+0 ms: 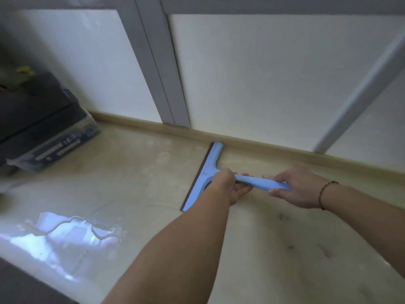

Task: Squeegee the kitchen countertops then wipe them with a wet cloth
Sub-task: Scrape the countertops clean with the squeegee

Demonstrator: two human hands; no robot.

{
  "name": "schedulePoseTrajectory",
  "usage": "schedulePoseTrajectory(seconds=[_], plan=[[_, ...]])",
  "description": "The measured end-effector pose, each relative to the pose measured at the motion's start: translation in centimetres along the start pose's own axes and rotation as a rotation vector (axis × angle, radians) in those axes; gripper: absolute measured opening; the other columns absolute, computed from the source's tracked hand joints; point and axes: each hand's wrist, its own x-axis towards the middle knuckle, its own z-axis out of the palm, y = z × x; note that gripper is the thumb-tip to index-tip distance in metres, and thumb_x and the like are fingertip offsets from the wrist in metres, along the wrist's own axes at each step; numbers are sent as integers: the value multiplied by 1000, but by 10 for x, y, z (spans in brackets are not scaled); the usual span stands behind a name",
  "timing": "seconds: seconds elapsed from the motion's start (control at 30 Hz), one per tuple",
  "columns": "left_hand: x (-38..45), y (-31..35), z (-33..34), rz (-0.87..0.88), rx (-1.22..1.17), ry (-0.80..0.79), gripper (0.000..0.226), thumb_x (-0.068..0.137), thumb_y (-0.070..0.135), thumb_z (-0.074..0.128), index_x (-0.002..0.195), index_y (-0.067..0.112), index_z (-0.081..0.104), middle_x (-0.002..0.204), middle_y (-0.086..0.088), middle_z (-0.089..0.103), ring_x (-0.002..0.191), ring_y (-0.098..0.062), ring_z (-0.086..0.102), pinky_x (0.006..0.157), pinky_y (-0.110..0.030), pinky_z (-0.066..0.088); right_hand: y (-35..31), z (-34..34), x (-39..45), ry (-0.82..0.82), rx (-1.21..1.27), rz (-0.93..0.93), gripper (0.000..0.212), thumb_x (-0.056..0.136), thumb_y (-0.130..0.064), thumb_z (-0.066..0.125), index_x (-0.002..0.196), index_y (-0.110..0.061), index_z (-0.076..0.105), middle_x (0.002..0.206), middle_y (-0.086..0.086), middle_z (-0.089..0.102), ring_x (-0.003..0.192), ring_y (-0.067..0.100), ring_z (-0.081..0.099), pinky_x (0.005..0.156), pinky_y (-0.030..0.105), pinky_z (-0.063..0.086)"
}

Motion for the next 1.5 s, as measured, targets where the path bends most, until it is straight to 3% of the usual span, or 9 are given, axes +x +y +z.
schedulePoseTrajectory(seconds=[0.1,0.23,0.3,0.4,0.97,1.2,1.33,1.43,1.5], plan=[[-2,-29,34,-46,-17,-85,21,99,10,22,101,10,43,83,-10,61,77,-24,65,77,-43,55,34,-7,-31,-47,61,40,25,86,-51,60,91,-27,65,102,1,64,92,18,57,86,33,45],[-6,-67,77,-100,-53,-114,37,103,41,29,117,10,43,84,-11,62,66,-23,62,43,-33,54,79,-8,-69,-19,91,109,80,59,-95,34,91,-31,69,92,-8,69,85,12,63,82,34,50],[-5,-73,84,-100,-77,-92,49,101,47,30,129,7,40,85,-13,62,67,-24,62,39,-31,53,87,-2,-74,-29,88,112,59,75,-77,50,99,-27,71,98,-4,70,89,15,62,84,34,49],[-7,-78,87,-75,-60,-75,52,102,46,30,136,7,36,86,-13,61,69,-24,61,40,-32,52,97,7,-72,9,93,107,36,86,-52,61,107,-24,70,104,-3,70,94,16,61,87,34,48],[-21,-85,90,-15,25,13,37,103,23,35,136,8,37,84,-13,65,74,-24,65,58,-37,57,108,15,-72,16,146,15,27,87,-53,57,96,-30,68,90,-6,66,84,14,58,80,35,48],[-22,-112,122,-50,-15,-71,37,101,14,31,137,6,34,86,-14,63,73,-24,64,50,-34,57,146,3,-103,49,182,29,97,47,-103,18,87,-33,72,77,-10,68,75,10,62,75,36,51],[-28,-157,172,-112,-28,-159,37,101,12,30,136,6,35,86,-14,63,73,-23,64,47,-33,56,188,-5,-157,51,170,167,79,58,-93,38,93,-33,74,81,-15,68,77,4,61,71,22,45],[-33,-188,208,-134,2,-218,37,101,12,29,137,5,33,85,-14,63,72,-23,63,43,-31,55,221,-3,-192,63,160,224,76,50,-97,38,88,-38,69,85,-13,69,80,10,62,75,31,48],[-39,-209,230,-157,43,-258,37,101,13,29,136,5,33,83,-12,62,69,-22,62,44,-30,55,239,-1,-217,61,166,283,57,65,-79,54,90,-32,72,84,-10,70,80,13,63,77,34,49]])
